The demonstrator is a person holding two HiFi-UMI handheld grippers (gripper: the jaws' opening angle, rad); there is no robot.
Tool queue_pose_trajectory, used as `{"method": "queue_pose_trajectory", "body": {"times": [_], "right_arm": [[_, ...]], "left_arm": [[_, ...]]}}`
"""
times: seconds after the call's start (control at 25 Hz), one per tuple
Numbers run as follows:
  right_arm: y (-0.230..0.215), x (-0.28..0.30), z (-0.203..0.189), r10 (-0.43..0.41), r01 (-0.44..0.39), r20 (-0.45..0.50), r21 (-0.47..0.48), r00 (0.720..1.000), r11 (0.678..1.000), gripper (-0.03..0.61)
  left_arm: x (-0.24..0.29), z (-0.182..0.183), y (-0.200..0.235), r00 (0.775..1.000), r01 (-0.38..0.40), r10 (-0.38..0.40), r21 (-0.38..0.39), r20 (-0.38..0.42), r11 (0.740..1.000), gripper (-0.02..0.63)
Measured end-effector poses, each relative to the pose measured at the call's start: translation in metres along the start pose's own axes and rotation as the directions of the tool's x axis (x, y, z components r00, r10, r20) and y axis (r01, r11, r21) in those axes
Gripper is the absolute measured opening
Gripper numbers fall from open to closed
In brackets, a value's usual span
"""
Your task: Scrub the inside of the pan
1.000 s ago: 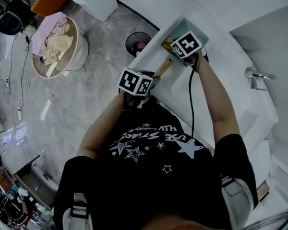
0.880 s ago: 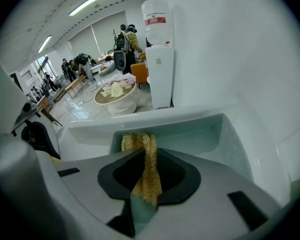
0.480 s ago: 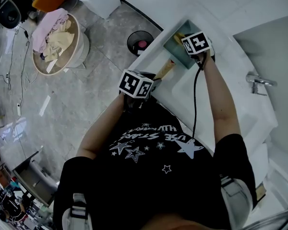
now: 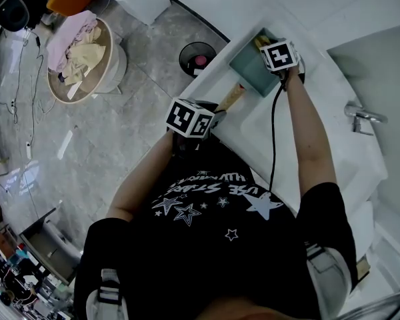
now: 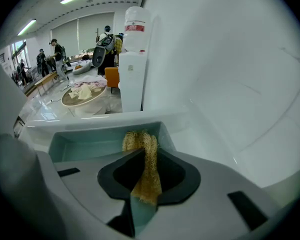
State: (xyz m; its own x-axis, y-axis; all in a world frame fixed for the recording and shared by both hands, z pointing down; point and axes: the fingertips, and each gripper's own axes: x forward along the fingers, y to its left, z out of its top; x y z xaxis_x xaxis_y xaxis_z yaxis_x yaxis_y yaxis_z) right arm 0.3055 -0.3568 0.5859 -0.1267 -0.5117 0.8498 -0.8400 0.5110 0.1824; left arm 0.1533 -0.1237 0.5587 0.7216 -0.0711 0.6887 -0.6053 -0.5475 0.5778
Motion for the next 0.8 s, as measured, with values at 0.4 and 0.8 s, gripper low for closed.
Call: {"method": "queue_pose_trajectory", "body": {"times": [0.4, 0.8], "right_arm": [[-0.006, -0.002, -0.007, -0.027, 0.027, -0.006, 0.043, 1.000, 0.999, 0.077], [0.009, -0.029, -0.001, 0.039, -0.046, 0.067, 0.111, 0.997, 0.993, 0.077]], "left_arm": [[0.000, -0.001, -0.002, 1.000, 0.004, -0.004, -0.021, 0.003, 1.000, 0.126], [0.002, -0.003, -0.002, 1.000, 0.001, -0.002, -0.012, -0.023, 1.000, 0.126]]}}
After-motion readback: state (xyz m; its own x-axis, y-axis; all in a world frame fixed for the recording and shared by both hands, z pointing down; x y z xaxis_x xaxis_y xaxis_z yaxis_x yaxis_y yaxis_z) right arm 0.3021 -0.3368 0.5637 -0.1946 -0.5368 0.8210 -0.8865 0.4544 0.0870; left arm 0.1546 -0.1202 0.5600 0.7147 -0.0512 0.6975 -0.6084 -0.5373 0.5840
